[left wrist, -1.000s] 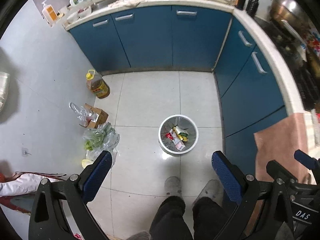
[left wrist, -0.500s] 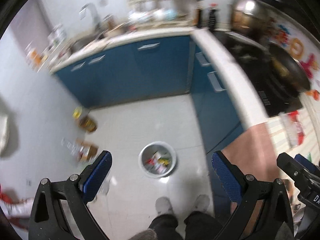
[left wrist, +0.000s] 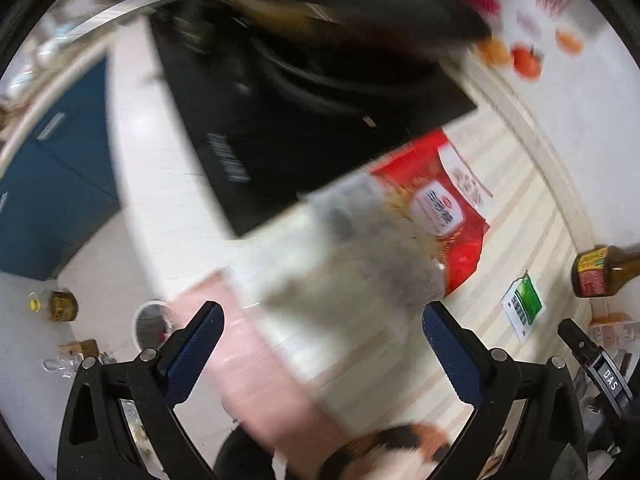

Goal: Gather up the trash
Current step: 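Grasp the red-white sugar bag with the left tool while the right tool grasps the green sachet, then carry the sugar bag and green sachet with both tools over the bin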

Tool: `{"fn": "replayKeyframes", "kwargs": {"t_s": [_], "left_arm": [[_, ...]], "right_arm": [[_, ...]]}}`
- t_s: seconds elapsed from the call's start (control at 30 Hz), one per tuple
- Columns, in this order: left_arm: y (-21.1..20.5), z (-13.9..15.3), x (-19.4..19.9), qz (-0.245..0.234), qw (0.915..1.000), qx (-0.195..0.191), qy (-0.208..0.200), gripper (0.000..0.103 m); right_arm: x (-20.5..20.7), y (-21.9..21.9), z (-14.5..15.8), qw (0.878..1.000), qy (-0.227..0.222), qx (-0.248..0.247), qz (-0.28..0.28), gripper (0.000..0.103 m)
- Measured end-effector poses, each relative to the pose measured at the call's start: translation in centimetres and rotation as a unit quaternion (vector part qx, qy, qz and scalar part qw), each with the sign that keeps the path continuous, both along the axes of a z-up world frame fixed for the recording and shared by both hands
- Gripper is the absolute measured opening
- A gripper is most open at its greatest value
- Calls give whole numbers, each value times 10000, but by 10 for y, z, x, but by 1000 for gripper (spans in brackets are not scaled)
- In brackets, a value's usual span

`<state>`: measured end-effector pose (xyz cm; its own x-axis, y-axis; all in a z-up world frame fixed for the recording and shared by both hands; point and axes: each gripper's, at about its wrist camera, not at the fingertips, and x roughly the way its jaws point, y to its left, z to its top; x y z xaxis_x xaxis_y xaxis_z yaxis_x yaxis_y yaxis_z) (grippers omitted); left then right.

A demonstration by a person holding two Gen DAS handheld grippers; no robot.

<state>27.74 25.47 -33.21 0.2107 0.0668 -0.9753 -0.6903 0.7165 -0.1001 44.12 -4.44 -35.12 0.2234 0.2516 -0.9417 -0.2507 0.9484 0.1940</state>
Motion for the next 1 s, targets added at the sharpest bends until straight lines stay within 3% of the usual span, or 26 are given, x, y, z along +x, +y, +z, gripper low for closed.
{"fn": "replayKeyframes", "kwargs": {"t_s": [0.13,0.2,0.27,0.3,0.43,0.47,0.53,0.57,0.6,0.63,0.7,1.0], "left_arm": [[-2,-45,43,36,9991,-334,247,101],[-1,-57,55,95,9988,-367,313,90],[0,-68,64,137,9982,-410,424,60],[-1,-72,68,150,9979,-452,431,57],[-7,-67,73,108,9988,-68,464,23],[-8,-64,74,83,9990,-36,445,18],[-10,-57,75,-17,9992,50,408,12],[-8,-51,69,-39,9992,97,378,9],[-8,-45,68,-66,9992,179,338,8],[-8,-40,66,-79,9993,220,308,6],[-7,-30,62,-61,9995,250,180,4],[12,34,7,206,9977,375,-534,4]], "right_arm": [[34,-14,-34,9998,172,-85,38,103],[36,-3,-48,9994,200,-157,229,103],[38,9,-60,9983,191,-331,442,103],[37,15,-66,9974,178,-443,544,101],[24,37,-70,9913,-233,-959,870,92],[21,38,-68,9912,-306,-932,889,83],[12,42,-61,9898,-496,-878,1003,52],[9,43,-58,9895,-530,-864,1030,27],[5,43,-55,9888,-567,-895,1055,14],[2,43,-52,9890,-585,-829,1073,9],[-3,38,-45,9912,-592,-638,993,2],[-47,33,19,9923,-877,-30,879,2]]}}
